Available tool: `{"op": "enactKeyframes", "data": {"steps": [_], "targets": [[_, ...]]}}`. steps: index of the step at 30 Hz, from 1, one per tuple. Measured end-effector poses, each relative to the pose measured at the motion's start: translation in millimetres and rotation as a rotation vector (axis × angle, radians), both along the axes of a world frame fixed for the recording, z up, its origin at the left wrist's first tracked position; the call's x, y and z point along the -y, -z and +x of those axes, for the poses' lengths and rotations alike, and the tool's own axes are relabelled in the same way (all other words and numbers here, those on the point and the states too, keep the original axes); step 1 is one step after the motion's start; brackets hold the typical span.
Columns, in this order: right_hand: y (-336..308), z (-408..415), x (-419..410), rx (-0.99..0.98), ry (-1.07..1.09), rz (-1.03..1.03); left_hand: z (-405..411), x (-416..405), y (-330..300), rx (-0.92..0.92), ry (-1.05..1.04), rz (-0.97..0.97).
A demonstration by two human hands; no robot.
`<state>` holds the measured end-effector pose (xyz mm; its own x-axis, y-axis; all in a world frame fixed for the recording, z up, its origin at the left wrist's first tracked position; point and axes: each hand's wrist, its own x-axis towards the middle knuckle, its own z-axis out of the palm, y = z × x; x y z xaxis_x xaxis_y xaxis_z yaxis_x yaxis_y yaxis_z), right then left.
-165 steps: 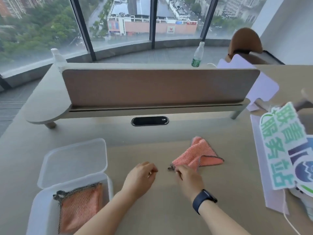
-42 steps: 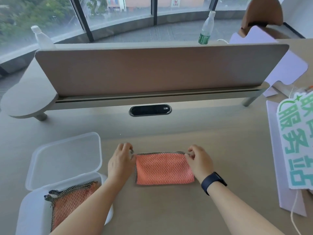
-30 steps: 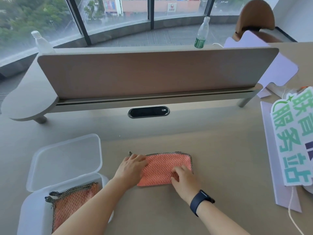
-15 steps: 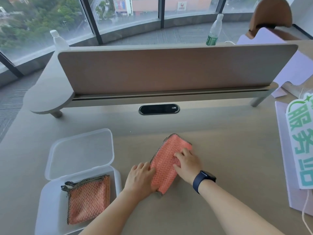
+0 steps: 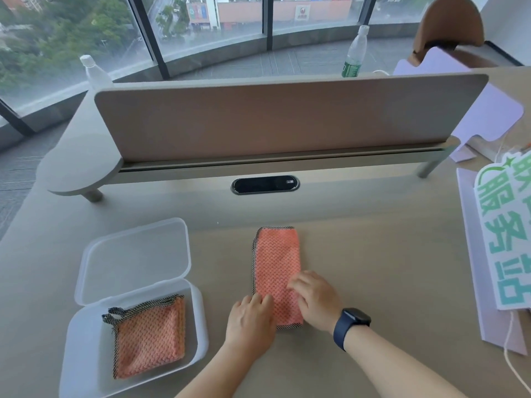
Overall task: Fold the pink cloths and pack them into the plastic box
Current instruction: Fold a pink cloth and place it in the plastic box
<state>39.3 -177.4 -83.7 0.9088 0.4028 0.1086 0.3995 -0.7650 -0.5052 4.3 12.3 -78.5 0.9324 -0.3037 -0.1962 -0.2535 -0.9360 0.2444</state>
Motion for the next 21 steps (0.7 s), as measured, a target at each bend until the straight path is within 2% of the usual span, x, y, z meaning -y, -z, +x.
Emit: {"op": "enactKeyframes", "data": {"steps": [6, 9, 15, 18, 21], "targets": [[11, -33, 14, -0.081, -0.102, -0.023, 5, -8, 0, 0.039, 0.018, 0.037], [12, -38, 17, -0.071, -0.129, -0.078, 5, -13, 3, 0.003, -0.020, 0.038], [13, -47, 18, -0.059, -0.118, -0.175, 2, -18, 3, -0.035, -0.183, -0.097], [12, -48, 14, -0.052, -0.093, -0.179, -6, -18, 5, 0.026, -0.116, -0.163], [4, -47, 6, -0.070, -0.004, -0.076, -15, -13, 4, 0.058, 0.011, -0.194]]}}
